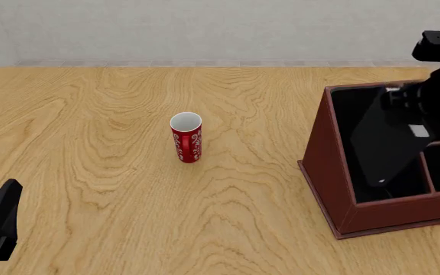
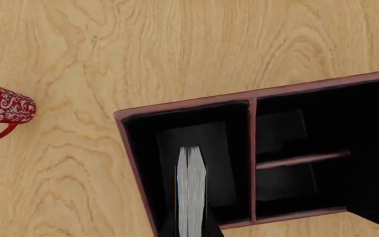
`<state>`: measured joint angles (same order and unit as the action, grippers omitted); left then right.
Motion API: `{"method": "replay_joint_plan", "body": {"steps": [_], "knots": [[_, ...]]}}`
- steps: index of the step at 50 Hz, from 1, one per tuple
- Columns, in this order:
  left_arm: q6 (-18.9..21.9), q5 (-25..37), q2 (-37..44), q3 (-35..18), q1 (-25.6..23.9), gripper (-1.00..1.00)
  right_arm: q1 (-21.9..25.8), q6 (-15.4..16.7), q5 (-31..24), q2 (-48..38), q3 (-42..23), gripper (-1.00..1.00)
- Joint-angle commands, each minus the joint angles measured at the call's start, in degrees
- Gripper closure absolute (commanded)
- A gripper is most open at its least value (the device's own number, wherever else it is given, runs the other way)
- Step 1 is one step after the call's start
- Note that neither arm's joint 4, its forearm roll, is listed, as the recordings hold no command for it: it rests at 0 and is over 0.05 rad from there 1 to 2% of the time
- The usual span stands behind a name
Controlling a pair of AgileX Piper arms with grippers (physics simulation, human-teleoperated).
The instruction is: Pick up the book and place it in the left compartment of the caddy.
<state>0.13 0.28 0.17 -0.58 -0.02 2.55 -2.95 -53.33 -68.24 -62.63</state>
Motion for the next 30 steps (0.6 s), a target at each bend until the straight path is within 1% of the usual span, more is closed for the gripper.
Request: {"method": "replay_joint_plan", "body": {"steps": [1, 6, 9, 15, 30], "knots": [[-0.01, -0.06, 0.01, 0.07, 0.00, -1.00, 0.09, -1.32, 1.89, -0.46, 1.22, 1.00], [0.02, -0.08, 0.00, 0.06, -0.01, -1.00, 0.19, -1.55, 2.60, -0.64, 2.14, 1.00], [0.01, -0.07, 0.00, 0.06, -0.01, -1.00, -0.02, -1.37, 2.26, -0.65, 1.85, 1.00], [0.02, -0.07, 0.00, 0.06, -0.01, -1.00, -0.32, -1.05, 3.29, -1.11, 2.82, 1.00], [0.01, -0.07, 0.00, 0.06, 0.00, -1.00, 0.24, -1.93, 5.14, -1.36, 4.70, 1.00]]}}
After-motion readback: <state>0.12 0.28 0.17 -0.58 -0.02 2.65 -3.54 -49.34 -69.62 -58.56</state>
